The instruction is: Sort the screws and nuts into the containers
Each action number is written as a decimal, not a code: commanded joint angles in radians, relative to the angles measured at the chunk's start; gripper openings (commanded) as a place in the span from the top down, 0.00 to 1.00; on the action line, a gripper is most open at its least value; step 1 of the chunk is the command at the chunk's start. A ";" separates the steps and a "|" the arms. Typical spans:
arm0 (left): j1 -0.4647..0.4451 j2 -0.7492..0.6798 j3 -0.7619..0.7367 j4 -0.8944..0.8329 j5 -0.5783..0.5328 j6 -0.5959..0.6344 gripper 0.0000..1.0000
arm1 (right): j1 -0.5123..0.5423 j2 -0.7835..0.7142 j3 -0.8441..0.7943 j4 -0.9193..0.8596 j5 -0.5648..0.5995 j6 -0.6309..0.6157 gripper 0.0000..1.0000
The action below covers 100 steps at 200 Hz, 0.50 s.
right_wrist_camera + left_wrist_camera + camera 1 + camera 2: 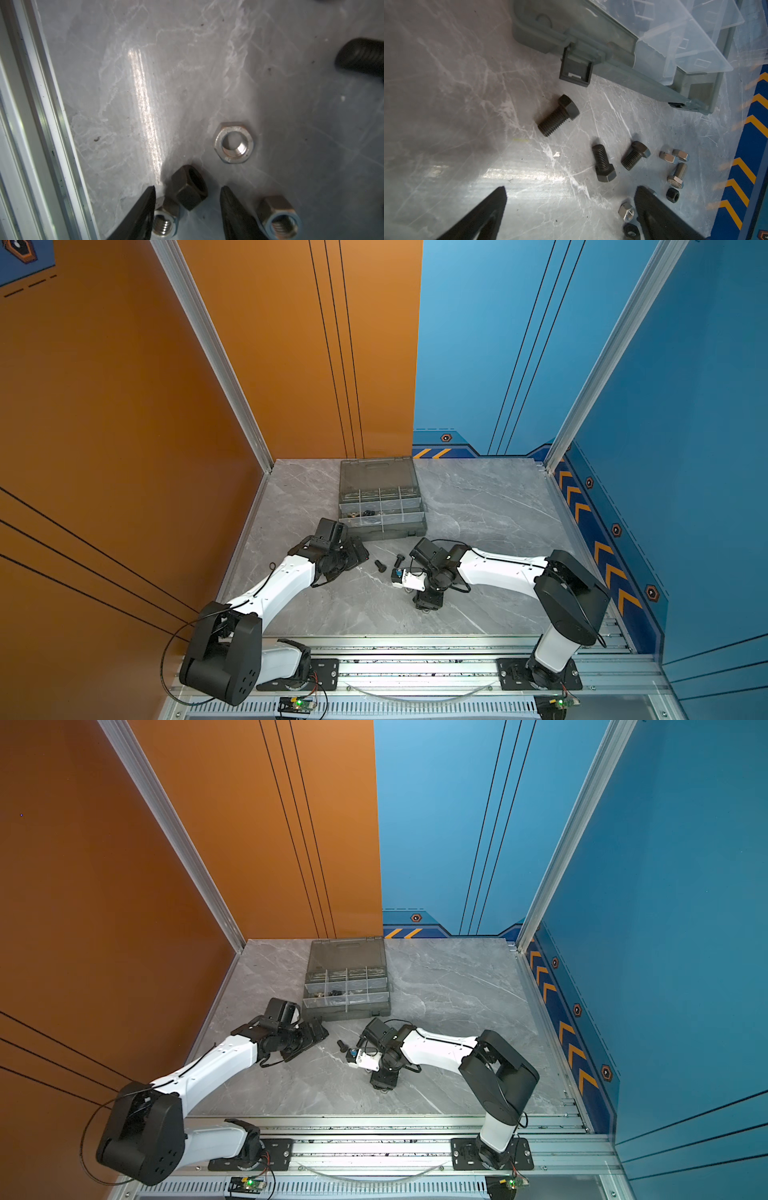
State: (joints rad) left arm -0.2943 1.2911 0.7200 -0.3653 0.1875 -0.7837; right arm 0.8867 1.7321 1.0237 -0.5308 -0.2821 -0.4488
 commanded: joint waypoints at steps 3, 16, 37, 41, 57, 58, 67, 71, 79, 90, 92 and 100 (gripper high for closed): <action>0.009 0.003 -0.007 -0.006 0.010 -0.003 0.02 | 0.009 0.010 0.019 0.007 0.018 -0.008 0.48; 0.008 0.002 -0.008 -0.006 0.010 -0.003 0.02 | 0.012 0.015 0.022 0.013 0.016 -0.008 0.49; 0.008 0.003 -0.008 -0.006 0.012 -0.003 0.02 | 0.012 0.025 0.028 0.017 0.019 -0.004 0.49; 0.008 0.002 -0.009 -0.005 0.013 -0.004 0.02 | 0.013 0.026 0.029 0.017 0.020 -0.004 0.50; 0.008 0.000 -0.010 -0.006 0.011 -0.003 0.02 | 0.013 0.033 0.033 0.017 0.024 -0.002 0.50; 0.009 0.000 -0.010 -0.006 0.011 -0.003 0.02 | 0.013 0.035 0.033 0.017 0.023 -0.002 0.50; 0.009 -0.001 -0.010 -0.006 0.010 -0.002 0.02 | 0.013 0.041 0.037 0.017 0.023 0.001 0.51; 0.009 0.000 -0.010 -0.007 0.010 -0.002 0.02 | 0.013 0.044 0.038 0.018 0.023 0.003 0.51; 0.009 -0.001 -0.010 -0.008 0.010 0.000 0.02 | 0.012 0.051 0.040 0.020 0.021 0.006 0.53; 0.011 -0.002 -0.010 -0.009 0.010 -0.001 0.02 | 0.013 0.058 0.042 0.022 0.021 0.012 0.54; 0.011 -0.002 -0.009 -0.009 0.009 0.000 0.02 | 0.013 0.060 0.042 0.022 0.020 0.012 0.55; 0.013 -0.003 -0.011 -0.009 0.010 0.000 0.02 | 0.012 0.062 0.041 0.022 0.020 0.016 0.57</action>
State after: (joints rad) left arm -0.2932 1.2911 0.7200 -0.3630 0.1875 -0.7837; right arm 0.8921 1.7679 1.0466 -0.5163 -0.2821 -0.4458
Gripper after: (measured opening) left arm 0.978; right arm 0.454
